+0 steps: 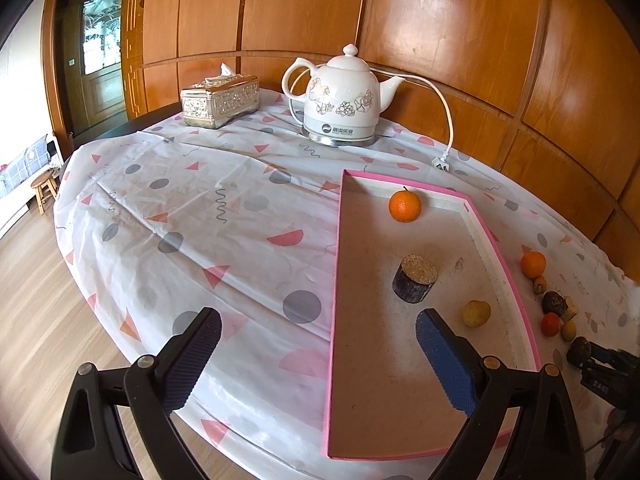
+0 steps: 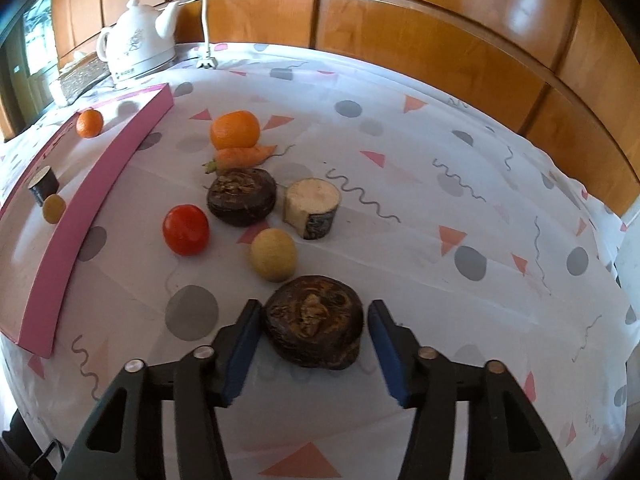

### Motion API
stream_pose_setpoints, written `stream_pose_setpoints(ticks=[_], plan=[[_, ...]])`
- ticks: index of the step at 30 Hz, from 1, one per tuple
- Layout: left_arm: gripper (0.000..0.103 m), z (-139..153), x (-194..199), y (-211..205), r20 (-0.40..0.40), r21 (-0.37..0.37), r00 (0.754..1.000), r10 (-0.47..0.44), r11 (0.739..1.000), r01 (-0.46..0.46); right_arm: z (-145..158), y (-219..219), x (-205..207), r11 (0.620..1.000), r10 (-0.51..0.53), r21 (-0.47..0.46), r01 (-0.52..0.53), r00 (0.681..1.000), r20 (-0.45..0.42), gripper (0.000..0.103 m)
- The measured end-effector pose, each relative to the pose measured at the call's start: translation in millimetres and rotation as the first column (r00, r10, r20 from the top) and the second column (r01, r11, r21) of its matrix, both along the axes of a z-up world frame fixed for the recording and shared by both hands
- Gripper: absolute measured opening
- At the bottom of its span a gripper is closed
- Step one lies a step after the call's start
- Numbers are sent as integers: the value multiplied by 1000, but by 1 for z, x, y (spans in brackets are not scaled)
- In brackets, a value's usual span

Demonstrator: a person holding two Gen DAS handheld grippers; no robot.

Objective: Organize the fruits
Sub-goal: 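Reach the right tool to the dark brown round cake and grasp it, then carry the dark cake into the pink tray and open the right tool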

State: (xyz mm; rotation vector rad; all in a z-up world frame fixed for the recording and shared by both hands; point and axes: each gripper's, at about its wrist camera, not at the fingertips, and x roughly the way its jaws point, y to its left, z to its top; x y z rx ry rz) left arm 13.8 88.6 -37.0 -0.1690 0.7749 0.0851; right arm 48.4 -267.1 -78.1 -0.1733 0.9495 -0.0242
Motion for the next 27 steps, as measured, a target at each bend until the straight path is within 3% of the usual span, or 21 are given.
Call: stream_pose_setpoints(ticks=[7,18,27], plan=[[98,0,0,1,-1,-1,1000,-1,1000,1,1,1,-4,1000,7,0,-7,1000,7,51],[98,-1,0,9,-5,-33,1000,25,999,-25,21,6,-27,993,7,114,-12,999,40,51],[98,-1,0,18,-10,-52,998,69,996,-69,52,57,-31,973,151,158,-165,983,101,51]])
